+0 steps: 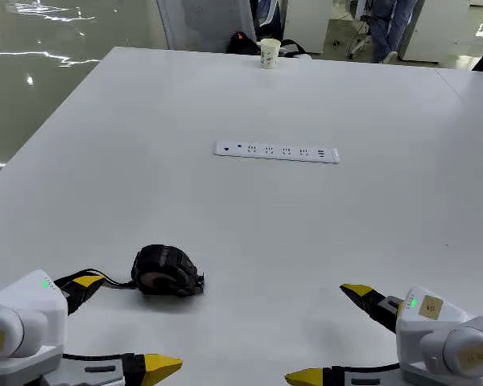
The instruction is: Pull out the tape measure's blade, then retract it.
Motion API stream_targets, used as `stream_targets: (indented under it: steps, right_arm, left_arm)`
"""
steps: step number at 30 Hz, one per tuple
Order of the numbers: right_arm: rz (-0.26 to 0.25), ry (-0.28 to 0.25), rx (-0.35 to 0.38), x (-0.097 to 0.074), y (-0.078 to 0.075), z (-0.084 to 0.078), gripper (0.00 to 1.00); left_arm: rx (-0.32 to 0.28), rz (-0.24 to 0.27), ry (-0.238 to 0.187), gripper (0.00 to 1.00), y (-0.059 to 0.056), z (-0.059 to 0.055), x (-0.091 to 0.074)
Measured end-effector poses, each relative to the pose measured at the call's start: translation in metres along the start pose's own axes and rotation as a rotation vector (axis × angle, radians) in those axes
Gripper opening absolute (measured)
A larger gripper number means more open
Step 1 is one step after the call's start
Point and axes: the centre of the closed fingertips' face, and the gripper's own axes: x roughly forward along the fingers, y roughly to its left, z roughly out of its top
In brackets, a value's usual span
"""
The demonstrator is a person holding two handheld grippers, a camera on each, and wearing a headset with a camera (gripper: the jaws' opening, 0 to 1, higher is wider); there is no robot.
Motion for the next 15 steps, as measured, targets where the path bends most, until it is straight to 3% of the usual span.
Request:
stream_targets:
  steps: [15]
  right_arm:
    - [-0.008, -0.013, 0.015, -0.0064, 0.0011, -0.0013, 0.99]
  left_arm:
    - [-0.022, 0.005, -0.028, 0.98, 0.0027, 0.0000, -0.0073]
